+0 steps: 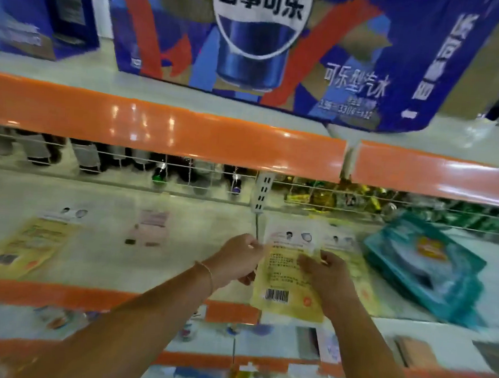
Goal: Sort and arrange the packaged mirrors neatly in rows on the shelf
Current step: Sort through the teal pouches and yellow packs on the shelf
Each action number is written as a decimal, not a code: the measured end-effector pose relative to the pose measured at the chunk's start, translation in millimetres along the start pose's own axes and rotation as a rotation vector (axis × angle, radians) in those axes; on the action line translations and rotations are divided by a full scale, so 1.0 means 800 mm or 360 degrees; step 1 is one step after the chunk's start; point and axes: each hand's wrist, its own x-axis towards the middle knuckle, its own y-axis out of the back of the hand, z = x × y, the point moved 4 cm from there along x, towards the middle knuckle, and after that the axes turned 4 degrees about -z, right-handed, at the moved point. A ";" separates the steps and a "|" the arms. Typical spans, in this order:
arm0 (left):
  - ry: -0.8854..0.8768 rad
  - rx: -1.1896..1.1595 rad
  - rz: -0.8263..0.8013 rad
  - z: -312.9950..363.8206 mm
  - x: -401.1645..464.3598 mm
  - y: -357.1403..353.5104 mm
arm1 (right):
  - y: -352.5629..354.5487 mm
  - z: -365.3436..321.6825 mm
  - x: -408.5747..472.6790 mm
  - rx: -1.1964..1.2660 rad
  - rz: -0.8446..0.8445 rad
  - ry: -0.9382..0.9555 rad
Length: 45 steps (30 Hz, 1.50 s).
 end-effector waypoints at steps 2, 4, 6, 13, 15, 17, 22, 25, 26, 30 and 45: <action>0.0000 0.0078 -0.0024 0.012 0.012 -0.031 | 0.039 0.009 0.019 -0.0056 0.0073 -0.0022; -0.0011 0.0145 -0.0046 0.024 0.022 -0.057 | 0.072 0.017 0.037 -0.0125 0.0109 -0.0041; -0.0026 0.0223 -0.0054 0.034 0.027 -0.077 | 0.097 0.023 0.052 -0.0186 0.0127 -0.0054; -0.0108 0.0340 -0.0066 0.044 0.036 -0.106 | 0.132 0.019 0.083 -0.0545 0.0147 0.0008; -0.0091 0.0338 -0.0067 0.043 0.039 -0.107 | 0.134 0.015 0.090 -0.0667 0.0173 0.0006; -0.0081 0.0326 -0.0059 0.044 0.040 -0.108 | 0.135 0.011 0.095 -0.0792 0.0207 0.0021; -0.0081 0.0331 -0.0039 0.041 0.042 -0.108 | 0.127 0.011 0.094 -0.0874 0.0285 0.0048; -0.0077 0.0341 -0.0027 0.035 0.042 -0.106 | 0.121 0.007 0.089 -0.1301 0.0318 0.0137; -0.0070 0.0339 -0.0020 0.032 0.042 -0.105 | 0.119 0.007 0.086 -0.1452 0.0313 0.0157; -0.0027 0.0297 0.0027 0.020 0.037 -0.093 | 0.101 -0.005 0.068 -0.1618 0.0369 0.0340; -0.0025 0.0187 0.0586 -0.052 -0.029 0.097 | -0.136 -0.039 0.005 -0.1077 -0.0071 0.0948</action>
